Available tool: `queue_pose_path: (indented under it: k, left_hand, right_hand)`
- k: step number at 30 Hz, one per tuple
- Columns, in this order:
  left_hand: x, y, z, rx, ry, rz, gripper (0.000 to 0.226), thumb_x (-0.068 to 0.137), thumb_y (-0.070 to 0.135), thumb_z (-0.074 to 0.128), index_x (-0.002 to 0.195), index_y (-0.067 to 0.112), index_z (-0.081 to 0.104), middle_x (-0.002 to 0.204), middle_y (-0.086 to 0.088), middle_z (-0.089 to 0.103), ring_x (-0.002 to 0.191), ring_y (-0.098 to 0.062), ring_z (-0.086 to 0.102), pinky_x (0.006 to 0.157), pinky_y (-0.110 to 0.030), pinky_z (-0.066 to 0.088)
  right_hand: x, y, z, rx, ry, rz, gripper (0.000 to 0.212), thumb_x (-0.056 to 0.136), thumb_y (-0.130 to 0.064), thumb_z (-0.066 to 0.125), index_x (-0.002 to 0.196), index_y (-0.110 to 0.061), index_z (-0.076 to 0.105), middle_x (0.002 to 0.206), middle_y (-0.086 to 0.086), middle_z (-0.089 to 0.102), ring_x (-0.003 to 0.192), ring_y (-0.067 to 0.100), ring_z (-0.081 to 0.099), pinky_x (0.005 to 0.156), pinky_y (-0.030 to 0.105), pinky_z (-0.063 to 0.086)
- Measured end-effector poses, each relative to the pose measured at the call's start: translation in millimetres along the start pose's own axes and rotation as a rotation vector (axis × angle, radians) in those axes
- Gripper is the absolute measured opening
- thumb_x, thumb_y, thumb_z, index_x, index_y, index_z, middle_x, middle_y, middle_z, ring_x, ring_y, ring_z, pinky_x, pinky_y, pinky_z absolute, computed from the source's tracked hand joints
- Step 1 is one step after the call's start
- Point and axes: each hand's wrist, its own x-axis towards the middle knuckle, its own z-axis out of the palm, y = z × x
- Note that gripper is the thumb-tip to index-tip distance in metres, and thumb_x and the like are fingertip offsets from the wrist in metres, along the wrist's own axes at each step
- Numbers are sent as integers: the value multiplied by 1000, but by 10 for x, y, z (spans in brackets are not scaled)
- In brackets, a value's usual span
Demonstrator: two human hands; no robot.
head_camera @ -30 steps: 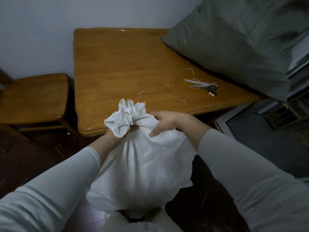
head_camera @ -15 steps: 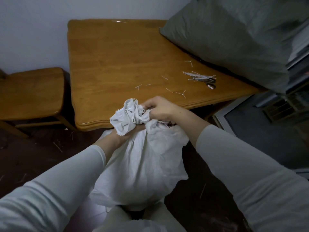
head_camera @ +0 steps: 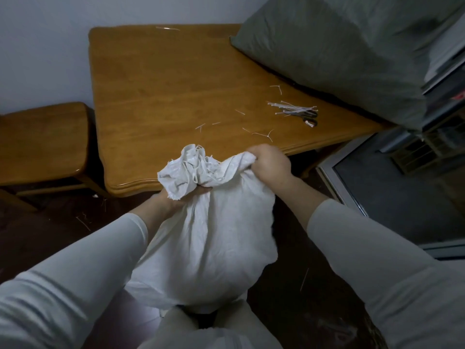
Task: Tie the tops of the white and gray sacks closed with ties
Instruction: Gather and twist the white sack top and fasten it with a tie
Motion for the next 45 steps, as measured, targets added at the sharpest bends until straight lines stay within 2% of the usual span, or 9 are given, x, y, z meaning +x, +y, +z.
queue_pose_path:
  k: [7, 15, 19, 22, 26, 30, 34, 39, 45]
  left_hand:
    - [-375, 474, 92, -122, -175, 259, 53, 66, 40, 79, 113, 37, 54, 109, 16, 60, 114, -16, 54, 101, -34, 42]
    - [-402, 621, 284, -408, -101, 268, 50, 84, 15, 66, 130, 14, 47, 94, 18, 48, 84, 2, 44, 53, 4, 35]
    - [-384, 589, 248, -596, -20, 120, 68, 82, 20, 68, 140, 12, 33, 126, 8, 45, 120, -13, 41, 89, -14, 30]
    - [-544, 692, 209, -612, -12, 84, 69, 85, 24, 64, 143, 12, 29, 145, -2, 37, 135, -20, 31, 77, -7, 24]
    - [-257, 558, 274, -632, -59, 24, 71, 82, 33, 68, 141, 15, 32, 123, 6, 41, 127, -16, 38, 83, -16, 28]
    - [-110, 471, 292, -565, -109, 54, 96, 50, 53, 77, 136, 26, 43, 131, 6, 54, 121, -17, 49, 94, -30, 37]
    - [-92, 465, 302, -531, -79, 60, 106, 40, 58, 78, 135, 27, 44, 133, 6, 53, 121, -17, 49, 105, -34, 37]
    - [-59, 424, 284, -567, -31, 29, 111, 35, 58, 79, 135, 26, 44, 132, 4, 55, 120, -19, 51, 107, -42, 39]
    - [-57, 431, 281, -600, -19, 31, 94, 50, 48, 80, 134, 25, 45, 130, 4, 55, 118, -19, 51, 107, -41, 39]
  right_hand:
    - [83, -137, 95, 483, -47, -23, 31, 78, 5, 48, 92, -9, 71, 93, 10, 71, 90, 27, 64, 80, 43, 53]
    - [62, -290, 137, 747, -289, 80, 40, 76, 3, 47, 110, -10, 63, 102, 7, 63, 101, 28, 60, 83, 39, 50]
    - [-33, -28, 127, 913, -12, 61, 63, 63, -5, 50, 126, -15, 51, 118, -1, 55, 109, 14, 51, 88, 32, 46]
    - [-127, 214, 234, 930, 263, 276, 53, 75, -3, 55, 127, -10, 49, 116, 0, 54, 113, 18, 52, 97, 39, 45]
    - [-251, 294, 480, 832, -29, 263, 9, 79, -11, 67, 82, -3, 67, 78, 1, 61, 80, 19, 59, 71, 35, 47]
    - [-94, 155, 427, 810, 236, 19, 21, 86, -7, 57, 80, 13, 59, 67, 8, 53, 66, 16, 47, 64, 29, 36]
    - [151, -70, 87, 874, 275, 38, 11, 84, -6, 58, 74, -3, 61, 73, 7, 58, 71, 19, 53, 64, 30, 42]
    - [230, -28, -220, 1524, 211, 317, 24, 87, -9, 52, 111, -5, 55, 97, 18, 65, 88, 23, 60, 73, 31, 49]
    - [-226, 245, 281, 1029, -154, -10, 89, 65, -11, 66, 142, -23, 23, 136, 2, 45, 122, 18, 49, 92, 29, 50]
